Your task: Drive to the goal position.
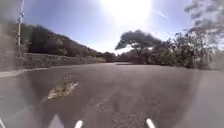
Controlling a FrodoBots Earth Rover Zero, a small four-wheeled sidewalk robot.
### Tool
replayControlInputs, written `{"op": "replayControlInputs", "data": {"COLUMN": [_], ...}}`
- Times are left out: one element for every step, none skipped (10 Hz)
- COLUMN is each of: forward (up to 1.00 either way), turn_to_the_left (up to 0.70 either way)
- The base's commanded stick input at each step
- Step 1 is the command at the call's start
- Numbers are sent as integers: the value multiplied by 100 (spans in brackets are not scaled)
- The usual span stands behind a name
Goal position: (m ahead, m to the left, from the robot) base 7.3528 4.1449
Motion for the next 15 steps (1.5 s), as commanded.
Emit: {"op": "replayControlInputs", "data": {"forward": [85,85,85,85,85,85,85,85,85,85,85,85,85,85,85], "turn_to_the_left": [0,0,0,0,0,0,0,0,0,5,17,30,34,34,34]}}
